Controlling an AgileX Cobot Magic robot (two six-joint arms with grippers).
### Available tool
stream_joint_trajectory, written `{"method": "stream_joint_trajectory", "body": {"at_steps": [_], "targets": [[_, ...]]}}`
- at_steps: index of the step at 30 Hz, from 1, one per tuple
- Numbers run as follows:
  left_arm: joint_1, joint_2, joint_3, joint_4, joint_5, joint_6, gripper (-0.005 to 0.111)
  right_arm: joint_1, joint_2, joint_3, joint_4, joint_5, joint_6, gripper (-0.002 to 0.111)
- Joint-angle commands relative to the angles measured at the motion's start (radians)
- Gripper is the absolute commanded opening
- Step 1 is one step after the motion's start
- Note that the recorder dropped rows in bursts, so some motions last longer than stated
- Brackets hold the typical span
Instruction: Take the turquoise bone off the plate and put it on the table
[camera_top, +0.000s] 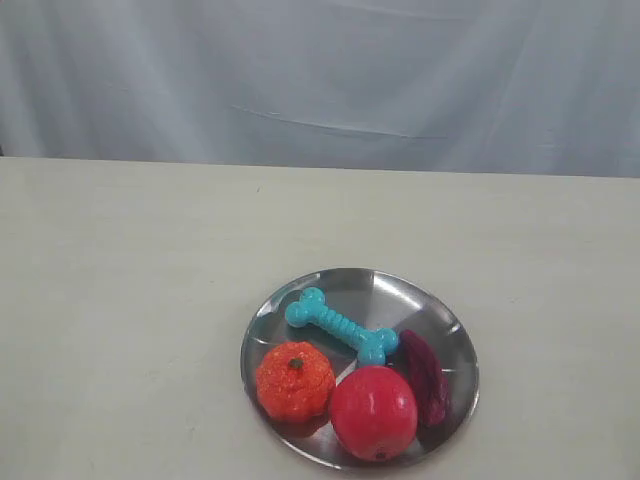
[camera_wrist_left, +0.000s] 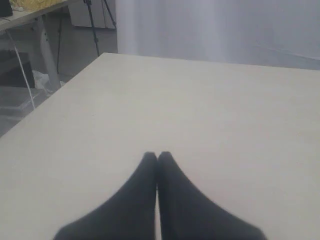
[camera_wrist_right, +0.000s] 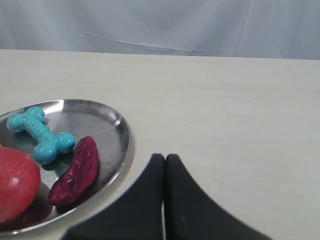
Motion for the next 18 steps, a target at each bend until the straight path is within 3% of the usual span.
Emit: {"method": "stream_joint_trajectory", "body": {"at_steps": [1, 18], "targets": [[0.0, -0.001, 0.003, 0.0, -0.005, -0.004, 0.0, 0.0, -0.006, 0.003, -0.006, -0.004, 0.003, -0.001], [0.0, -0.001, 0.003, 0.0, -0.005, -0.004, 0.0, 0.0, -0.006, 0.003, -0.012, -0.016, 0.003, -0.001]]}}
